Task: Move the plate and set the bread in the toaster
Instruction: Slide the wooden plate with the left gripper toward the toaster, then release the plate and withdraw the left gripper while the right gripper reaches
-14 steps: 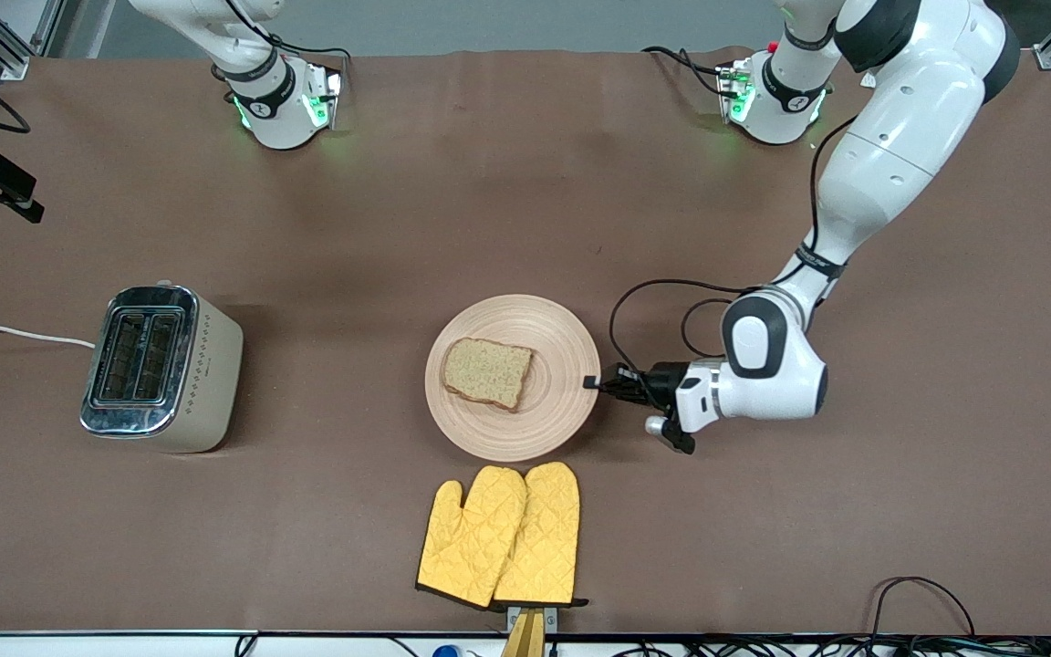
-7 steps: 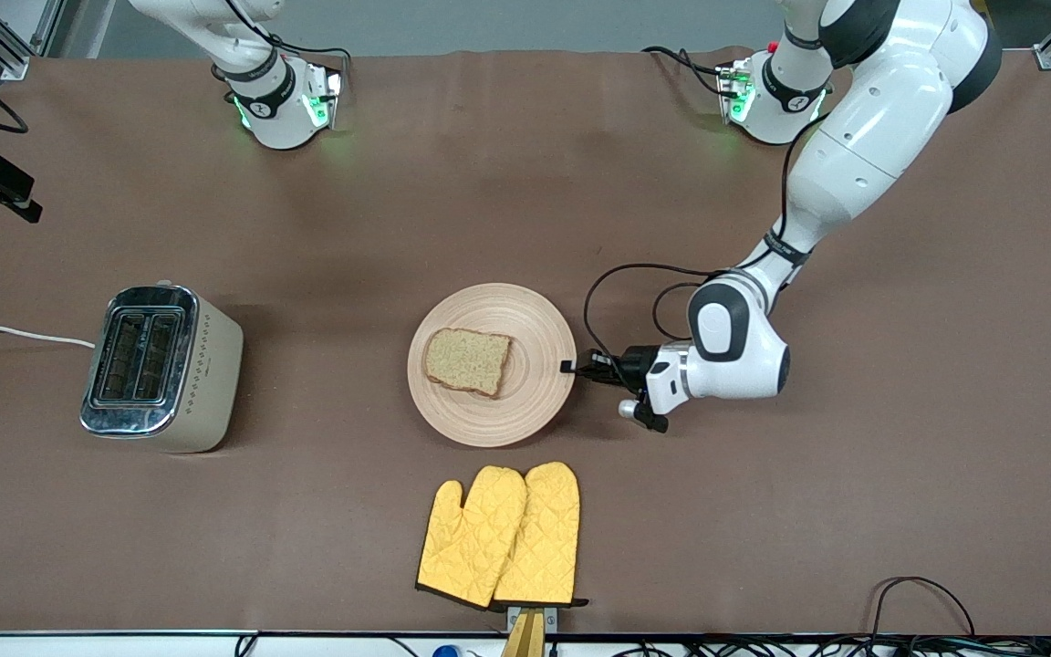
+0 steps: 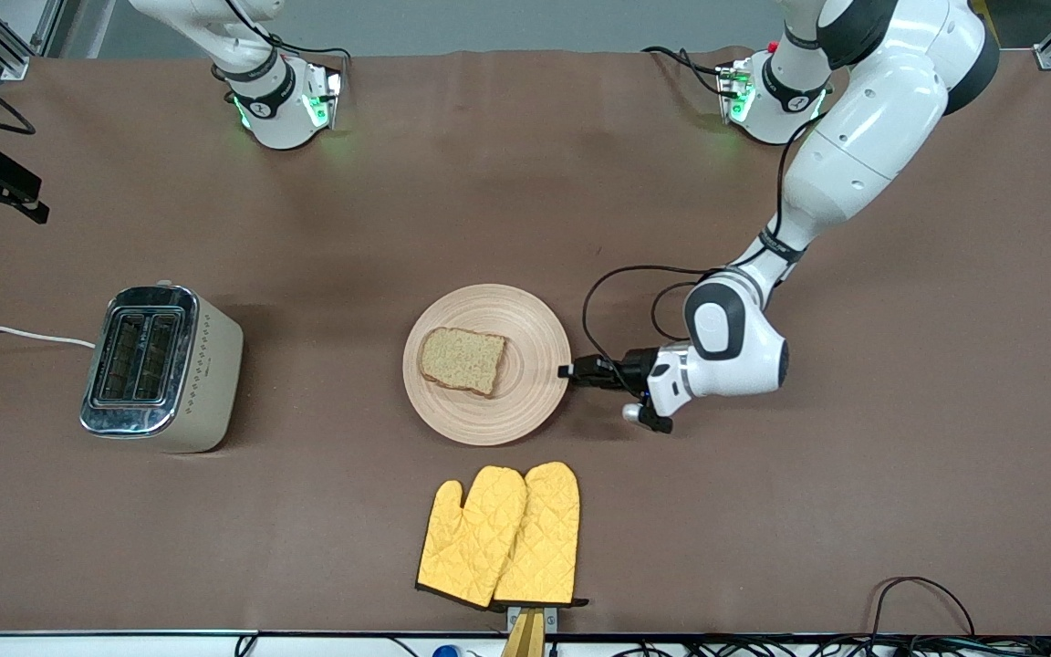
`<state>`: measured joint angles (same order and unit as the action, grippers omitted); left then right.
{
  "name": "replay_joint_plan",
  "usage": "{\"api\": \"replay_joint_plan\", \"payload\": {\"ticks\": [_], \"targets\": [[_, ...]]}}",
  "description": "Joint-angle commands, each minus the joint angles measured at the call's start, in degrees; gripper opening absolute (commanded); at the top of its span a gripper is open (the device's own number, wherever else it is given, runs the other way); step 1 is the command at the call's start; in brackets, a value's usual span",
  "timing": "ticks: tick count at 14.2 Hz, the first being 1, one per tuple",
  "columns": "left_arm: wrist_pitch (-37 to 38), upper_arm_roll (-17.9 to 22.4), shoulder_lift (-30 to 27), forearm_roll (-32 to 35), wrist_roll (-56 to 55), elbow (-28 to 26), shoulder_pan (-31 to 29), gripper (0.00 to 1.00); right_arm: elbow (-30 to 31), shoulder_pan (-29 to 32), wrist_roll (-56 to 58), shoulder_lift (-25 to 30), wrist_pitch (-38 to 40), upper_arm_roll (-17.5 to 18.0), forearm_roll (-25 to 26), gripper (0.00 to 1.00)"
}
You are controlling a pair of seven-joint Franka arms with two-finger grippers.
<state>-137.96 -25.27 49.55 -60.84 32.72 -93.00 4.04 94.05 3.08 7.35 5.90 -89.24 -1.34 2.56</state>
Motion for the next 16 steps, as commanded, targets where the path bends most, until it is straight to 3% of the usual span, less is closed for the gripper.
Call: {"api": "replay_joint_plan", "payload": {"ticks": [1, 6, 9, 11, 16], "targets": [[-0.03, 0.74, -4.80, 1.06, -4.75, -0.61, -3.59, 1.00, 0.25, 0.08, 0.56, -0.01, -0.23, 0.55, -0.36, 1.00], [2.07, 1.80, -10.60, 20.80, -16.08, 1.77, -12.28, 1.00, 3.06, -3.95, -5.93, -1.85, -3.99, 0.63, -4.49, 1.00], [5.23, 1.98, -16.57, 30.74, -26.88, 1.86, -14.23, 1.00, 3.15, -11.41, -17.33, -5.54, -6.55, 0.63, -4.58, 1.00], [8.48, 2.15, -20.18, 40.23, -35.05, 1.86, -14.32, 1.00, 3.15, -16.16, -25.60, -9.13, -8.22, 0.63, -5.10, 1.00], [20.16, 1.28, -28.09, 59.05, -51.25, 3.08, -13.36, 1.00, 3.06, -28.20, -40.64, -21.51, -22.00, 0.55, -6.16, 1.00]]}}
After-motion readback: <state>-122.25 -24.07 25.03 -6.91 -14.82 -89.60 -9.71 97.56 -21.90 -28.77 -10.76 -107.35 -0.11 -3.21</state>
